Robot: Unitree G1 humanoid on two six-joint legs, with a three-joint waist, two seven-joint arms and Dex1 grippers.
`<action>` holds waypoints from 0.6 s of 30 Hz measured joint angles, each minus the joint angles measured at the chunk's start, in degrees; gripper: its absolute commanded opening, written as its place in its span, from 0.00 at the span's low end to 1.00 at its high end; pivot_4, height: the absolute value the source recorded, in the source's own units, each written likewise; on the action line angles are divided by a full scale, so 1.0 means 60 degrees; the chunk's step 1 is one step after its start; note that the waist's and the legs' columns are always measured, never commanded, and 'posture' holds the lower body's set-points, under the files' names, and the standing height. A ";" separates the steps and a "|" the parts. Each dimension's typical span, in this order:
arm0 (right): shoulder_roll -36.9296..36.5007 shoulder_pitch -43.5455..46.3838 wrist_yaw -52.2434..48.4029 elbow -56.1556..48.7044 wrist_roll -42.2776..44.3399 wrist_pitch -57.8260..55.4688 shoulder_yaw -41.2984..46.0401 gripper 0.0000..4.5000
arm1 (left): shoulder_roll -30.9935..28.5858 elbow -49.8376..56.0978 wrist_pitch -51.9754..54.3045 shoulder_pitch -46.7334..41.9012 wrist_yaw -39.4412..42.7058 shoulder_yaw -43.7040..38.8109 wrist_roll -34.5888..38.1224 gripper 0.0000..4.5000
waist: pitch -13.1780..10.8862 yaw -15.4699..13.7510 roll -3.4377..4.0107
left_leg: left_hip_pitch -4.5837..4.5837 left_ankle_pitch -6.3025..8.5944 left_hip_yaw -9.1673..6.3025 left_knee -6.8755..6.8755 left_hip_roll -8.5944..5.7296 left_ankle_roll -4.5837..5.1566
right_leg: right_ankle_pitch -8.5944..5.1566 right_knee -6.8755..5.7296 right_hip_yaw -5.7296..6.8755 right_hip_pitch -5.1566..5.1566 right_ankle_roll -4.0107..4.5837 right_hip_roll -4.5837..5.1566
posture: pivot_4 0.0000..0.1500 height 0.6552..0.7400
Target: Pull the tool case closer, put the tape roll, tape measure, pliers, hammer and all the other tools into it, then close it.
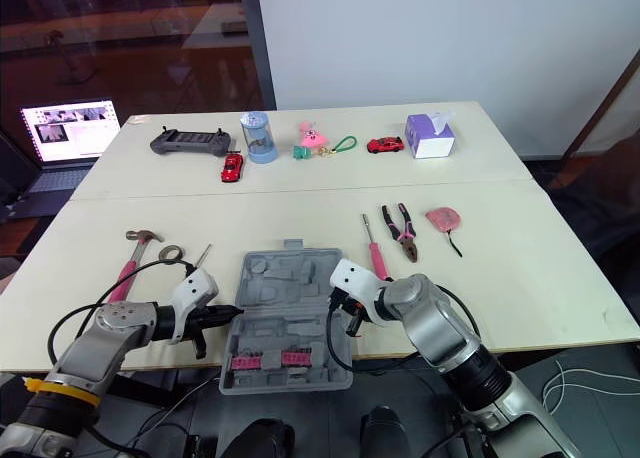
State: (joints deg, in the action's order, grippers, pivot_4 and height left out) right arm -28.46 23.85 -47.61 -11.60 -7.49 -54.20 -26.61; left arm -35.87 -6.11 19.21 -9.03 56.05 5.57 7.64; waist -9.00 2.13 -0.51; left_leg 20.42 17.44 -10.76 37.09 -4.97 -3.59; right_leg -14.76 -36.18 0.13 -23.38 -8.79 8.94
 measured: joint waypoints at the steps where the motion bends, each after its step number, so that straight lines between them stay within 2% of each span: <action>1: -0.0011 -0.0012 0.0011 0.0001 0.0006 0.0016 0.0000 0.02 | 0.0001 -0.0017 -0.0024 -0.0003 0.0000 0.0001 0.0000 0.02 | 0.0000 -0.0003 0.0000 | 0.0000 0.0000 0.0000 0.0000 0.0000 0.0000 | 0.0000 0.0000 0.0000 0.0000 0.0000 0.0000 | 1.00 1.00; 7: -0.0491 -0.0192 0.0080 0.0078 0.0095 0.0753 0.0112 0.02 | -0.0093 -0.0291 -0.0320 -0.0081 -0.0012 -0.0021 0.0015 0.02 | -0.0001 -0.0088 -0.0001 | 0.0001 0.0000 0.0003 0.0002 0.0000 0.0001 | 0.0000 0.0003 0.0000 0.0003 -0.0001 0.0001 | 1.00 1.00; 9: -0.0921 -0.0470 0.0101 0.0074 0.0247 0.1162 0.0549 0.02 | -0.0493 -0.0273 -0.0332 0.0092 0.0026 -0.0226 0.0118 0.02 | -0.0004 -0.0195 -0.0004 | 0.0011 0.0001 0.0004 0.0001 0.0000 0.0001 | 0.0000 0.0006 0.0000 -0.0007 -0.0001 0.0001 | 1.00 1.00; 13: -0.2136 -0.1424 -0.0180 -0.0145 0.1127 0.1893 0.2891 0.02 | -0.1769 -0.0318 -0.0187 0.0954 0.0441 -0.2057 0.0927 0.02 | -0.0041 -0.0239 -0.0001 | 0.0043 0.0001 0.0005 -0.0007 0.0000 0.0002 | 0.0000 0.0011 0.0001 -0.0037 0.0000 0.0001 | 1.00 1.00; 18: -0.2380 -0.2780 -0.0840 -0.1525 0.2911 0.2471 0.5695 0.02 | -0.2596 -0.0514 -0.0321 0.2018 0.1686 -0.4490 0.2417 0.02 | -0.0046 -0.0236 0.0005 | 0.0028 0.0009 0.0019 -0.0015 0.0016 0.0015 | -0.0001 0.0020 0.0002 -0.0017 0.0000 -0.0003 | 1.00 1.00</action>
State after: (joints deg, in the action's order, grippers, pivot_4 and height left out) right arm -42.74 7.17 -52.65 -20.75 9.97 -39.37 7.56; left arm -51.44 -9.19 17.28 3.08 66.16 -21.38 22.14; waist -9.27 0.72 -0.48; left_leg 20.58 17.50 -10.64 37.00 -4.87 -3.50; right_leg -14.77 -36.06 0.14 -23.48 -8.79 8.92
